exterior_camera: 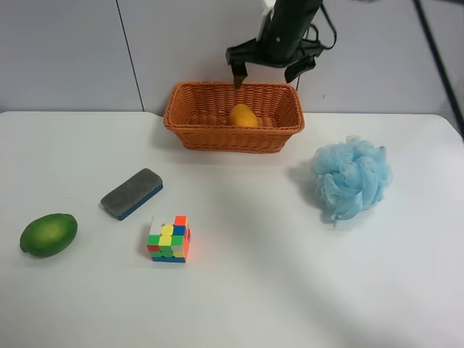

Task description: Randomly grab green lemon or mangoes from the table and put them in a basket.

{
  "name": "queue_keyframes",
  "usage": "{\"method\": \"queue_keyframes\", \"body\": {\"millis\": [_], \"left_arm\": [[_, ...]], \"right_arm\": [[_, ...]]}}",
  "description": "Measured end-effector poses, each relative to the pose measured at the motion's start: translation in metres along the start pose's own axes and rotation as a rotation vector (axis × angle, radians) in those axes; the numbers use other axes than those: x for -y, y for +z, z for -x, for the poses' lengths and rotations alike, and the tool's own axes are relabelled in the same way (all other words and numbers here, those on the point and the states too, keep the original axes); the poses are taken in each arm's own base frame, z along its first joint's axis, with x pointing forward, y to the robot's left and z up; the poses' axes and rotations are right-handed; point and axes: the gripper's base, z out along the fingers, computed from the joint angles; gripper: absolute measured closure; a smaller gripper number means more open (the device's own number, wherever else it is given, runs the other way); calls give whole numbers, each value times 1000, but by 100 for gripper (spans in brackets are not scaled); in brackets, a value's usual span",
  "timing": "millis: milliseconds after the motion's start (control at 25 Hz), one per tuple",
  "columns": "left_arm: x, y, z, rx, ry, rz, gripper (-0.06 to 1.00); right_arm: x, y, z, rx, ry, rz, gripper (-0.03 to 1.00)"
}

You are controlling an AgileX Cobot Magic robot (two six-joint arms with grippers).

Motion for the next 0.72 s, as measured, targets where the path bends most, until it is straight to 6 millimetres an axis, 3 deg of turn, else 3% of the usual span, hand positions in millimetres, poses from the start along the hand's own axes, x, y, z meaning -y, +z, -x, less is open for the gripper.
{"method": "queue_keyframes", "body": {"millis": [160, 400, 560, 720], "left_arm": [[0, 0, 0, 0, 0, 0, -5], [0, 0, 0, 0, 0, 0, -5], [0, 0, 0, 0, 0, 0, -5], [0, 0, 0, 0, 0, 0, -5]], "right_arm": [[7, -67, -4, -41, -20, -17, -2], [12, -154, -12, 84, -62, 9, -2], [5, -189, -45, 86, -157, 35, -2], [4, -215, -101, 39, -235, 60, -2]]}}
